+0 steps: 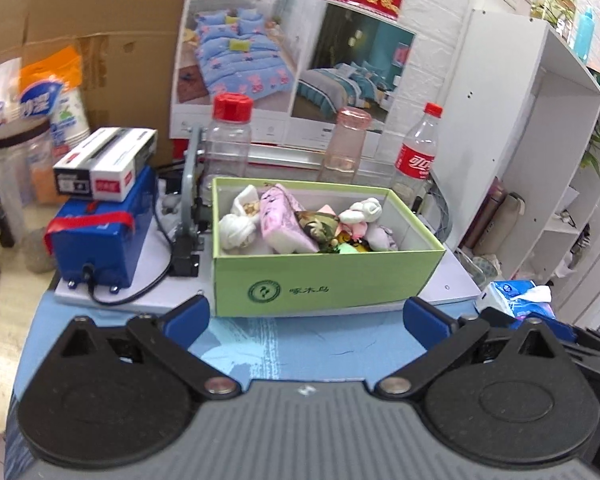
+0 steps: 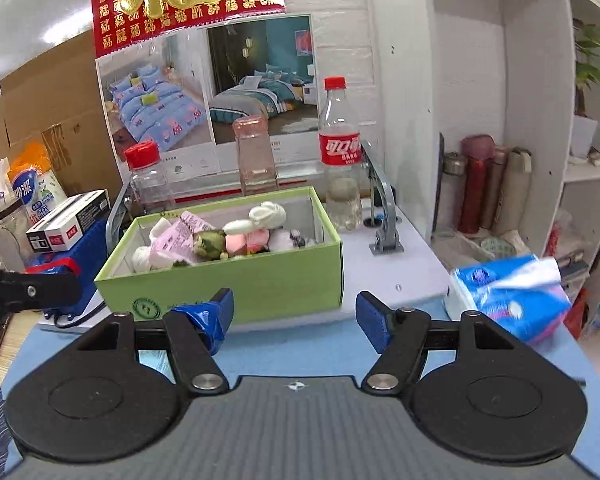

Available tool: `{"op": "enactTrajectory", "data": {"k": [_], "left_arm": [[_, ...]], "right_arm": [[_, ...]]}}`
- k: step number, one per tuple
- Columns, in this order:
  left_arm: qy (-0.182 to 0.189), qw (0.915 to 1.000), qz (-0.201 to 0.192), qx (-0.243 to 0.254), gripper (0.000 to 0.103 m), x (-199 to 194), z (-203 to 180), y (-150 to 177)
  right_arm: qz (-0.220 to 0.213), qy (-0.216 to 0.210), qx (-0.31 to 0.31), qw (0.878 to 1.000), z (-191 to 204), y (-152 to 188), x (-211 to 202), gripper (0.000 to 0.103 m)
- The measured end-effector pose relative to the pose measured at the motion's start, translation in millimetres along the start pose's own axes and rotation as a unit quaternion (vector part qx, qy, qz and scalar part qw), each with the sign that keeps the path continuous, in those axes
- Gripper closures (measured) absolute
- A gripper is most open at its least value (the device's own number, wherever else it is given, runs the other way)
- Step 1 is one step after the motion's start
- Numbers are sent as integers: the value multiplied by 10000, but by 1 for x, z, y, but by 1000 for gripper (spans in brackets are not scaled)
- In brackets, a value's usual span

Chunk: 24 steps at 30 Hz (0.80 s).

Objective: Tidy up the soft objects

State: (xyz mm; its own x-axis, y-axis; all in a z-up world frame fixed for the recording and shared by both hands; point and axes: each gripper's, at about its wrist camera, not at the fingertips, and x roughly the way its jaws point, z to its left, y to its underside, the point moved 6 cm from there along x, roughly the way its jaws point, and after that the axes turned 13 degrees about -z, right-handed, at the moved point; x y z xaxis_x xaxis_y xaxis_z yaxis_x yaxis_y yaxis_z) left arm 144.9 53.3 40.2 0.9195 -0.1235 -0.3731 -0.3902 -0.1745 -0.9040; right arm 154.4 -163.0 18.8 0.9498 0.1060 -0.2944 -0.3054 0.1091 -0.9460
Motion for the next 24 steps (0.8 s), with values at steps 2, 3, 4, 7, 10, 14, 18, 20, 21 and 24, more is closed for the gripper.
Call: {"op": "enactTrajectory", "data": {"k": [2,3,4,7,10,14,18,20,21,24], "left_arm": [[-106,9999,-43,12,0,-7,0,6],[-145,9999,-76,33,0,-11,0,9],[-176,9998,-117,48,0,-15,0,13],[-259,9994,-210,81,0,-25,-3,23],[-347,9989,-276,177,0,-33,-9,35],[-363,9987,-163,312,0,-37,-18,53],[-334,9985,-54,419,0,-40,-25,70],[-358,9982,-14,484,0,-42,-29,80],[-351,9980,4,519,0,-43,-30,84],[-301,9979,135,560,0,-45,-35,99]], "right_arm": [[-151,123,52,9998,2,6,-12,49],[-246,195,83,9995,3,9,-18,49],[-270,259,118,9992,3,12,-24,49],[-306,445,182,9984,2,19,-35,49],[-305,651,227,9972,-1,28,-42,49],[-119,689,258,9972,-7,42,-44,49],[37,728,330,9968,-11,56,-46,49],[75,733,309,9968,-12,62,-50,49],[97,745,295,9967,-13,66,-52,49],[183,792,333,9961,-18,76,-56,49]]}}
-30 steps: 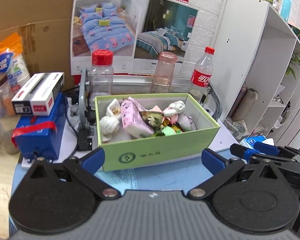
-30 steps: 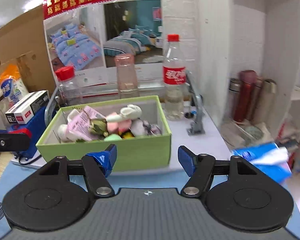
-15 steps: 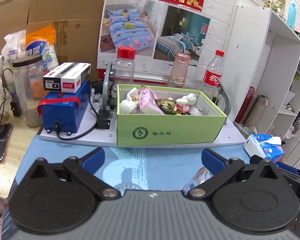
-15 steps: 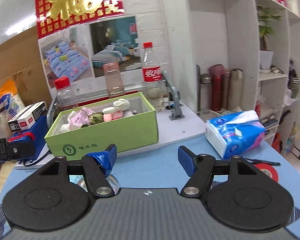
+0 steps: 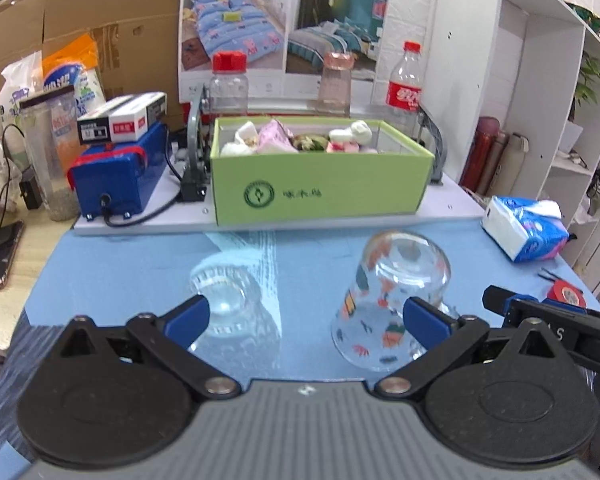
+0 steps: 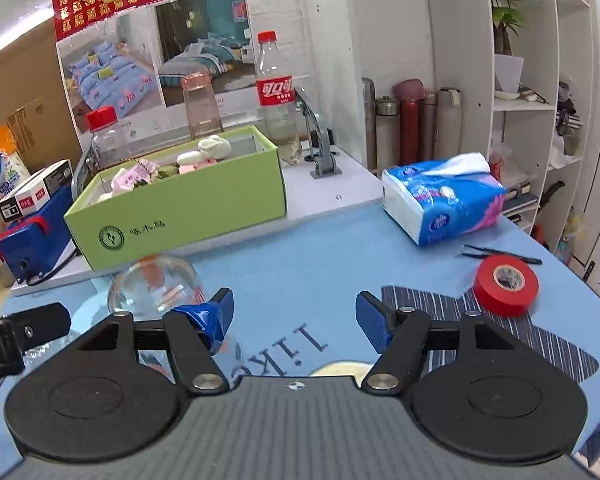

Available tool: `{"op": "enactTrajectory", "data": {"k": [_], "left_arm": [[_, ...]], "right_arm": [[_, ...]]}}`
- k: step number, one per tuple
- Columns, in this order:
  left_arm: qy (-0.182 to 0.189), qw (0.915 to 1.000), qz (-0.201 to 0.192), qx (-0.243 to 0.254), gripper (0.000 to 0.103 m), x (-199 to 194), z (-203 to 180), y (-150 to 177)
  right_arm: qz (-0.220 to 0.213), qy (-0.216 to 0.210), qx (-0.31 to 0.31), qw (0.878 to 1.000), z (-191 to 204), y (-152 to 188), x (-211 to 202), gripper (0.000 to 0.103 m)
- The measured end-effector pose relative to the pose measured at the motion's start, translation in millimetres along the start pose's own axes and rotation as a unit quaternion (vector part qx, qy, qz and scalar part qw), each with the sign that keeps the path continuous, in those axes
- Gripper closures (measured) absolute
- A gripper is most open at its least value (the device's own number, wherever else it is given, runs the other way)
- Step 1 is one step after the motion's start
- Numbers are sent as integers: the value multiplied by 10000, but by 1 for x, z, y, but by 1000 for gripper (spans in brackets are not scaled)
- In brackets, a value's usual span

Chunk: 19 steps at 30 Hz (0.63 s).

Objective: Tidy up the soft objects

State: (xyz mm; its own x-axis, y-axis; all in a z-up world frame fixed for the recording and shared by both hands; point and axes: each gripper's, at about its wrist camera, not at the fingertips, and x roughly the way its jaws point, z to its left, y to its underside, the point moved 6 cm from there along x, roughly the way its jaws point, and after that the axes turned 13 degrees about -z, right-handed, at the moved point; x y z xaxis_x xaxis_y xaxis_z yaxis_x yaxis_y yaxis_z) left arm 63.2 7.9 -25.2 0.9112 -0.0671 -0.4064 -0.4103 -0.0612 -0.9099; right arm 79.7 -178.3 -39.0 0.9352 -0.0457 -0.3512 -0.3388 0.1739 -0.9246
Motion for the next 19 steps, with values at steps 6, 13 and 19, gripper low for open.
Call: {"op": "enactTrajectory", "data": {"k": [6,13,19], "left_arm": [[44,9999,119,64,0,-3,-7,23],[-91,9996,-16,272,0,-8,-13,26],[-103,9994,6,327,0,-8,-15,27]], "right_arm": [[189,89,106,9997,-15,19,-4,49],[236,37,170,9996,-20,26,-10,49],[250,18,201,9995,-20,28,-11,49]]}}
